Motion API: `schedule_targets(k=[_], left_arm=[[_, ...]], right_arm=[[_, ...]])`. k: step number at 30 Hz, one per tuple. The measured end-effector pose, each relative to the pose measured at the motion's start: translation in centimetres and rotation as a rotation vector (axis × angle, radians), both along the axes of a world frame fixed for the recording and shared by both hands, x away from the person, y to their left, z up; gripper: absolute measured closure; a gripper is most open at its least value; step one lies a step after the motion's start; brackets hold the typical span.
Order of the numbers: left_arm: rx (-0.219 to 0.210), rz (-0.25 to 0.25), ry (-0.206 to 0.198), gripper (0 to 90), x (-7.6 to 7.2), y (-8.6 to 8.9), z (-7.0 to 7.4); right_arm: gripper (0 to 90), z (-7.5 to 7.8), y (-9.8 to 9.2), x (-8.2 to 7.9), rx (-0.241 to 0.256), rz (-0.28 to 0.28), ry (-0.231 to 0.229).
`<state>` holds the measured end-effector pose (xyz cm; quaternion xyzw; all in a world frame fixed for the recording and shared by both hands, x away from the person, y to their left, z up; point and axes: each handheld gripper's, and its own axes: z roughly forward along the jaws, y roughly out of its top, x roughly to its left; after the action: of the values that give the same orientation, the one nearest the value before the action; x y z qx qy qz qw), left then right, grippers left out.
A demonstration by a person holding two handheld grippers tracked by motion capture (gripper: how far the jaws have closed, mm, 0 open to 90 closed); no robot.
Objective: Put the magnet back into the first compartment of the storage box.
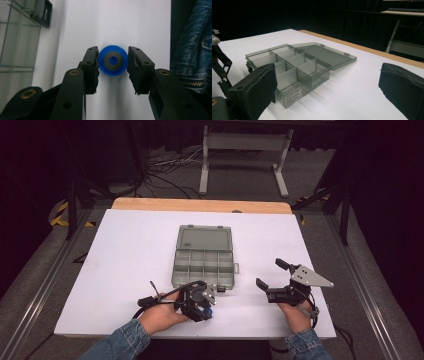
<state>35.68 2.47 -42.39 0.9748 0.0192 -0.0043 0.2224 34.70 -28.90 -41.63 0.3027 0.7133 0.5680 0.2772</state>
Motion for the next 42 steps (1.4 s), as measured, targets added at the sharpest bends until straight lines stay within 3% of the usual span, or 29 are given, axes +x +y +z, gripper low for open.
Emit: schedule_targets(k=[9,19,32,42], left_arm=[[-0.009,-0.014,-0.006,61.9,-0.2,0.1,1.1],[-0.052,0.017,-0.016,62.0,-0.2,0.8,3.2],[-0.093,0.043,-0.028,62.0,0.3,1.6,4.8],[-0.142,0.113,-0.045,62.1,1.8,3.4,6.8]], right_arm=[[2.5,0.0,0.0,0.0,-0.002,-0.001,0.001],[2.5,0.0,0.0,0.0,-0.002,0.001,0.003],[2.5,0.0,0.1,0.1,-0.006,0.002,0.004],[2.5,0.0,0.0,0.1,-0.003,0.0,0.008]])
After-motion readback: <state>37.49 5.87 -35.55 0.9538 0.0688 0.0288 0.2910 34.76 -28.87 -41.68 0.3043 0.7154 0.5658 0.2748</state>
